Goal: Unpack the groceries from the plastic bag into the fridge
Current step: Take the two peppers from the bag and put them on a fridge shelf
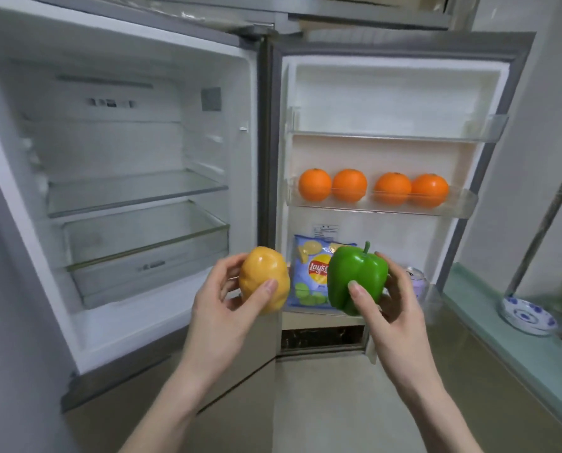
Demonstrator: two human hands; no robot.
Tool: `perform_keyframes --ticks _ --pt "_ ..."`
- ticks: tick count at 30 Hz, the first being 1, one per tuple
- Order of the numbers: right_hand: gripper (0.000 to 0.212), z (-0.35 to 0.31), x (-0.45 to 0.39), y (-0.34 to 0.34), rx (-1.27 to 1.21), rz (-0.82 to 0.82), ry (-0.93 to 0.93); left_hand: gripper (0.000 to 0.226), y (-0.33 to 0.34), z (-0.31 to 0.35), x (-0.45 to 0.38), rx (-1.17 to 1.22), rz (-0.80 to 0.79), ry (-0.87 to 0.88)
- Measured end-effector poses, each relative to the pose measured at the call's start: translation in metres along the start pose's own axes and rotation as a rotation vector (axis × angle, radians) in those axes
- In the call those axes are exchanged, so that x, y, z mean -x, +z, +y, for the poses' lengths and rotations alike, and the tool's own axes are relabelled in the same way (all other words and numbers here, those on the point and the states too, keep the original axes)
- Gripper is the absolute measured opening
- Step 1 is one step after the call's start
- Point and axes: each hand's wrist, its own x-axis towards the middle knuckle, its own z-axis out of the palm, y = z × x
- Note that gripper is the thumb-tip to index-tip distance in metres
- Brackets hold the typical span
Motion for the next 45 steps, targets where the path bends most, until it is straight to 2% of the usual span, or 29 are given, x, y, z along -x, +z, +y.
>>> perform_keyframes --ticks 13,20,26,33,37,42,45 --pt "0.067 0.053 -0.097 0.123 -0.159 -0.265 0.006 0.043 -0.055 -0.032 -0.081 -0.109 0.261 -0.015" --pt "0.07 0.081 -0.149 0.173 -0.294 -0.403 0.02 0.045 -0.069 -0.05 -0.13 -0.168 0.425 0.012" --pt "0.069 0.1 -0.182 0.216 -0.374 -0.459 0.035 0.05 -0.086 -0.067 -0.14 -0.245 0.529 -0.001" --pt "0.071 0.108 -0.202 0.268 -0.399 -0.522 0.04 0.045 -0.121 -0.068 -0.163 -0.299 0.633 0.022" --pt "0.065 0.112 -0.213 0.303 -0.392 -0.528 0.023 0.044 -0.139 -0.076 -0.184 -0.289 0.654 0.048" --pt "0.072 0.106 -0.231 0.348 -0.386 -0.529 -0.011 0.045 -0.17 -0.083 -0.222 -0.243 0.676 0.088" --pt "0.067 0.099 -0.245 0.373 -0.359 -0.527 -0.049 0.045 -0.19 -0.08 -0.249 -0.265 0.674 0.129"
